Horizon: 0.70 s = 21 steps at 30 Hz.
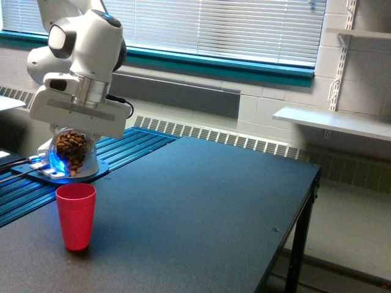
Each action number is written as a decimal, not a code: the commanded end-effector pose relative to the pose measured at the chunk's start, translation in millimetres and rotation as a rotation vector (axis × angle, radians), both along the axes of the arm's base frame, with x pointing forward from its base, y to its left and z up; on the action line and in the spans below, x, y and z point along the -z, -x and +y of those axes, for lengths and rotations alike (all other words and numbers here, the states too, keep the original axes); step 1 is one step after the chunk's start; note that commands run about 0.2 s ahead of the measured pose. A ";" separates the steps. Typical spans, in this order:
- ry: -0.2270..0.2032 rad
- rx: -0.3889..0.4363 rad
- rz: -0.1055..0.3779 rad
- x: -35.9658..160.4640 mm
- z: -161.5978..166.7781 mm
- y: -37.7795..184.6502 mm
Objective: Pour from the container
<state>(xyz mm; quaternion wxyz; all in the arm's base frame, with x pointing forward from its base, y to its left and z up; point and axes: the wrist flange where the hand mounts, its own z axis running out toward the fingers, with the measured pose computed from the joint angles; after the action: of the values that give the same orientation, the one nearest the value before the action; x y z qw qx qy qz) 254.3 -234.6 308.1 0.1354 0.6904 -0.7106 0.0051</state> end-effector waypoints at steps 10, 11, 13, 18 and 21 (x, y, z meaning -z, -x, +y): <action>-0.029 -0.019 0.034 9.2 -3.6 -5.7; -0.030 -0.020 0.037 10.0 -3.5 -5.9; -0.036 -0.018 0.047 11.8 -3.4 -5.9; -0.038 -0.014 0.066 13.6 -5.3 -7.2; -0.041 -0.015 0.075 14.1 -5.7 -8.6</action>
<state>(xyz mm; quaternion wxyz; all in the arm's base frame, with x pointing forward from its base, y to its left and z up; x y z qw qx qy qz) 258.7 -239.0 292.3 0.1448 0.6941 -0.7046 -0.0286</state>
